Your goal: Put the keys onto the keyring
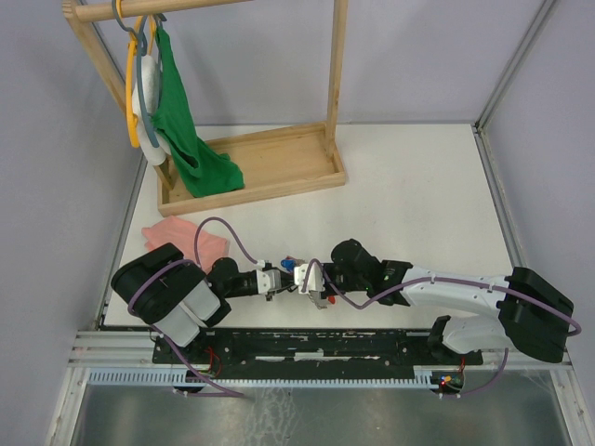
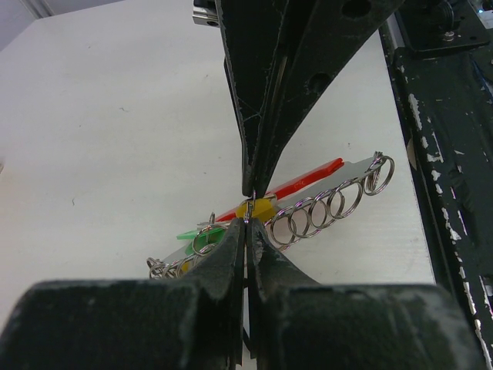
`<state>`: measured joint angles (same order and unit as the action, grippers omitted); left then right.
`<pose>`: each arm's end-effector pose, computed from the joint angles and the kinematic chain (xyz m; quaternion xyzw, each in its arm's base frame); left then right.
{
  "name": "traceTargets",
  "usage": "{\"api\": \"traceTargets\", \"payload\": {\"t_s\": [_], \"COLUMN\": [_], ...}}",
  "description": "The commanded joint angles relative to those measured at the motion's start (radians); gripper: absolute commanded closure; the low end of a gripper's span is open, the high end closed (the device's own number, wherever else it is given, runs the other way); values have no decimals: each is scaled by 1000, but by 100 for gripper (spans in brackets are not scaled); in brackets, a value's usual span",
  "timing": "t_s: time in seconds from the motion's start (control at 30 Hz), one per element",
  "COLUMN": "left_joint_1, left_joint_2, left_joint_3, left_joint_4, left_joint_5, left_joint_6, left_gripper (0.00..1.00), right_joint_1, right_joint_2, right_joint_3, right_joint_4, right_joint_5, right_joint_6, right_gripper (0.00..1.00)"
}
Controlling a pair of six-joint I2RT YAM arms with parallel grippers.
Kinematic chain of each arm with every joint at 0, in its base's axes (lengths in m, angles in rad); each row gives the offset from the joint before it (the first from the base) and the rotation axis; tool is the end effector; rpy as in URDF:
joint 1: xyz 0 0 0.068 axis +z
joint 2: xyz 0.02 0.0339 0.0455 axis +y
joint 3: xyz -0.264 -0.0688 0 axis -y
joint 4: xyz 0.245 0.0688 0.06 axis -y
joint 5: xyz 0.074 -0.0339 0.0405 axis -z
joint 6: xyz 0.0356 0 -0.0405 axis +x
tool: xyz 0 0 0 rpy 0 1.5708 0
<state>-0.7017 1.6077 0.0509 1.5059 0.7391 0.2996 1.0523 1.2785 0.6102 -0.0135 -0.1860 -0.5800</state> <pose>0.1322 -0.1431 0.1281 0.5427 0.4735 -0.3848 0.5772 0.1222 0.2274 0.1929 -0.6822 0.5867 0.1817 0.3966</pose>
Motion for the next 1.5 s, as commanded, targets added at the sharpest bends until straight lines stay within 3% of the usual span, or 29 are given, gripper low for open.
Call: {"api": "traceTargets", "payload": {"t_s": [0.0, 0.77, 1.47], "left_joint_1": [5, 4, 4], "left_joint_2": [-20, -27, -25], "left_joint_3": [4, 6, 17], "left_joint_4": [221, 223, 222], "left_joint_5": [0, 6, 9], "left_joint_6": [-28, -39, -74], "left_gripper": [97, 97, 97], "right_joint_1": [6, 6, 6], "right_joint_2": [-12, -27, -65], "right_joint_3": [-12, -22, -58], "right_joint_4": [80, 109, 269], "right_joint_5": [-10, -10, -14], "right_joint_6": [27, 58, 127], "right_gripper": [99, 99, 99]}}
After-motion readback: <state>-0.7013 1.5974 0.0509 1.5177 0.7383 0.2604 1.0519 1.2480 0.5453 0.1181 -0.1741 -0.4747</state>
